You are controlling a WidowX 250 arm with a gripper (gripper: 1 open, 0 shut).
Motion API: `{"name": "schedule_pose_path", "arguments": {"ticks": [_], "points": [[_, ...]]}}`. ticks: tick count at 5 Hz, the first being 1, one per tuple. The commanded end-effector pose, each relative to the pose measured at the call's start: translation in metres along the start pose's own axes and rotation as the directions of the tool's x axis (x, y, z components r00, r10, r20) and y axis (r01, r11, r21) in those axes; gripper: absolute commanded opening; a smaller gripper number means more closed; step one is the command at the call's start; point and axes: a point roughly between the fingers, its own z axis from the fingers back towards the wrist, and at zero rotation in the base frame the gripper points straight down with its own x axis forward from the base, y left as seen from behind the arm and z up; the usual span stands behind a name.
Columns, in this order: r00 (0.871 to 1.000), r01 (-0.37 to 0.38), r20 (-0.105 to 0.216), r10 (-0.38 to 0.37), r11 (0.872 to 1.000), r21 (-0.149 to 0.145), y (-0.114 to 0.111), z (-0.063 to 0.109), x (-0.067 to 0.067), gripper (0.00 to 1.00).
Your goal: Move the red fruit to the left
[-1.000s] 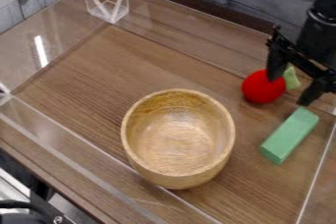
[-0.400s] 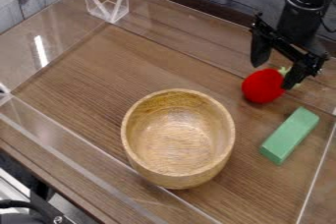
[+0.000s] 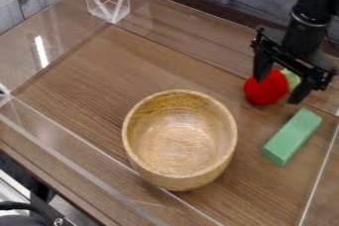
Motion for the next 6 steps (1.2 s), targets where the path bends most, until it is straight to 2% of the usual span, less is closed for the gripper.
{"name": "schedule_pose_path", "arguments": {"ticks": [1, 2, 4, 5, 6], "points": [[0.995, -0.025, 0.098, 0.025, 1.000, -0.003, 0.003, 0.020, 0.022, 1.00], [0.994, -0.044, 0.098, 0.044, 0.999, 0.001, 0.009, 0.012, 0.031, 1.00], [0.992, -0.044, 0.120, 0.044, 0.999, -0.004, 0.019, 0.016, 0.035, 1.00], [0.991, -0.059, 0.119, 0.059, 0.998, -0.002, 0.026, 0.018, 0.029, 0.00], [0.986, -0.100, 0.136, 0.099, 0.995, 0.002, 0.039, 0.036, 0.028, 0.00]]}}
